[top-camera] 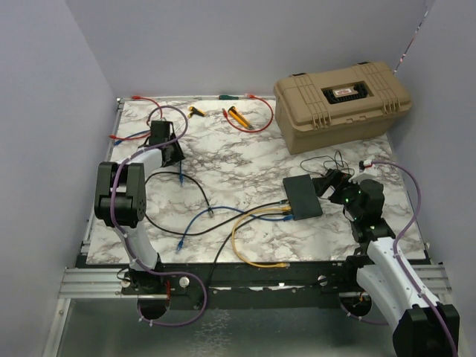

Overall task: Insert the plug into the switch port
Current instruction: Pick up the connector from the center of the board.

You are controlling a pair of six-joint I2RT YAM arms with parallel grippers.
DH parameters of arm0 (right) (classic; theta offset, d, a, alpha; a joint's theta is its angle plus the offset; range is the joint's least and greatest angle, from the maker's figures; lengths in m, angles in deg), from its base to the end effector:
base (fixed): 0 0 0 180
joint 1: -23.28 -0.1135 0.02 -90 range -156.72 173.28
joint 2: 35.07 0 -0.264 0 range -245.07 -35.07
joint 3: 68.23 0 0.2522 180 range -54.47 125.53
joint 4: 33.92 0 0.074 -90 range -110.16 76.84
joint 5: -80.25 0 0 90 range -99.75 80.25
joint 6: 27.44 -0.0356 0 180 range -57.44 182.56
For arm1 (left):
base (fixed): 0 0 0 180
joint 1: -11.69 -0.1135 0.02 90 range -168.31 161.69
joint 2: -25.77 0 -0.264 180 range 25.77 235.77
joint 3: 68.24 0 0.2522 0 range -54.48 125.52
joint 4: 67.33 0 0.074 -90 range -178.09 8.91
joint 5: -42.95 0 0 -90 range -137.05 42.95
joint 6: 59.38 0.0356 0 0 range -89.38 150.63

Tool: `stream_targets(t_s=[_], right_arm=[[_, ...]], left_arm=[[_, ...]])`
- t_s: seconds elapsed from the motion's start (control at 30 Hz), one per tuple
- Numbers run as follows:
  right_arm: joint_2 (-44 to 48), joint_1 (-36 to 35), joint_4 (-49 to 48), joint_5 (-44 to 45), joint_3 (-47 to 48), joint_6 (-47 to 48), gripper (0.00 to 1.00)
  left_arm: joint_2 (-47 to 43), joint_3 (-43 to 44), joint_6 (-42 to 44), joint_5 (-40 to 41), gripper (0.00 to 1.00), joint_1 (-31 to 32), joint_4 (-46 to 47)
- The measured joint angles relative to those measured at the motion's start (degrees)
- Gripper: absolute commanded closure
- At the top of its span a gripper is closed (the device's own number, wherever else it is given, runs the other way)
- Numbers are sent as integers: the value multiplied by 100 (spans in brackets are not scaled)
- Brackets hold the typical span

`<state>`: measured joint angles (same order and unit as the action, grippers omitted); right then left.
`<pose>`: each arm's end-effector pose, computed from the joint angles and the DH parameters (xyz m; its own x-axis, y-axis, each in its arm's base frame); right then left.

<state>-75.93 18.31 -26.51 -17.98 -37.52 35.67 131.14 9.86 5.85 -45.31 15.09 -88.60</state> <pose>0.1716 0.0200 0.2088 -0.3683 0.4173 -0.8308 -0.0618 0.8806 0.4697 0.3861 -0.0219 0.1704 -0.6957 -0.3782 -0.6107 -0.2778 0.9257 -0.2567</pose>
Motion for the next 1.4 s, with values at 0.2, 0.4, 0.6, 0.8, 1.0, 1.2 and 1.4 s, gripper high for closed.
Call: stream_targets(t_s=[0.2,0.4,0.6,0.8,1.0,1.2,1.4], right_arm=[[-44,-2,0,-4,0,0,1],[-131,-2,0,-50,0,17,2],[-319,-2,-11,-503,2,256,5],[-597,-35,-175,-1211,2,396,7],[-680,-372,-525,-1679,4,562,7],[-774,-1128,-789,-1746,179,997,10],[-1335,-1895,-918,-1731,796,1547,10]], left_arm=[[155,-4,-155,-750,80,-225,142],[195,-28,-264,-1298,100,-258,186],[175,-68,-581,-1631,100,-258,306],[-256,-184,-1032,-1676,100,-210,313],[-933,-199,-1473,-1285,100,98,179],[-1106,-199,-1902,-973,100,638,-7],[-1167,-186,-2269,-450,100,1263,-455]])
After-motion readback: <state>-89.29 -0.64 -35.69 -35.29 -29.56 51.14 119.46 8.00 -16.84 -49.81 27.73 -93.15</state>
